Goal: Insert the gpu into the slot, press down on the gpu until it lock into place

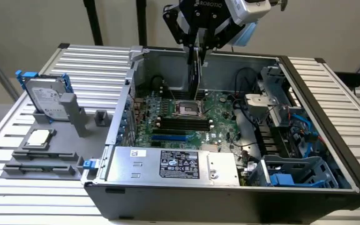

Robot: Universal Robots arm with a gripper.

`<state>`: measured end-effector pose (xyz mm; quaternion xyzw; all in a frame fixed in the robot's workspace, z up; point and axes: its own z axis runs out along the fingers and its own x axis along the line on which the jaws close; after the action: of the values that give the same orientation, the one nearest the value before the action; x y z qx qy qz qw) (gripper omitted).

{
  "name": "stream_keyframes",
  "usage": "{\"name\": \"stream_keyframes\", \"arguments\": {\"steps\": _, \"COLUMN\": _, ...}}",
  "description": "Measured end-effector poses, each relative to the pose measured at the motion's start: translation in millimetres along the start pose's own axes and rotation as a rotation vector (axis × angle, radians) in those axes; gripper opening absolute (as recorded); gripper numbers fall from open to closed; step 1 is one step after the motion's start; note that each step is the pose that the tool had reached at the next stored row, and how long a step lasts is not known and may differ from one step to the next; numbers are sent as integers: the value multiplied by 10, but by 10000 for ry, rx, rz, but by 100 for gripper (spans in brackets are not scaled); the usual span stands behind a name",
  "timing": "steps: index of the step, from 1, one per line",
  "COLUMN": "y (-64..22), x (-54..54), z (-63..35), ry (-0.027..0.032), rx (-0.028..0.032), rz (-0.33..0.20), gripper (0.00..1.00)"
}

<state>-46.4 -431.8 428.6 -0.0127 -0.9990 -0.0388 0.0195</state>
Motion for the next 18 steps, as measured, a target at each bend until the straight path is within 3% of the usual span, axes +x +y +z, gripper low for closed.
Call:
{"name": "stream_keyframes", "arguments": {"steps": 7, "y": 0, "x": 0, "z": 0, "ry": 6, "rx": 1, "rz": -80, "gripper": 26}}
{"name": "stream_keyframes", "arguments": {"steps": 18, "y": 0, "x": 0, "z": 3, "ry": 150, "rx": 61, "rz": -2041, "gripper": 26}}
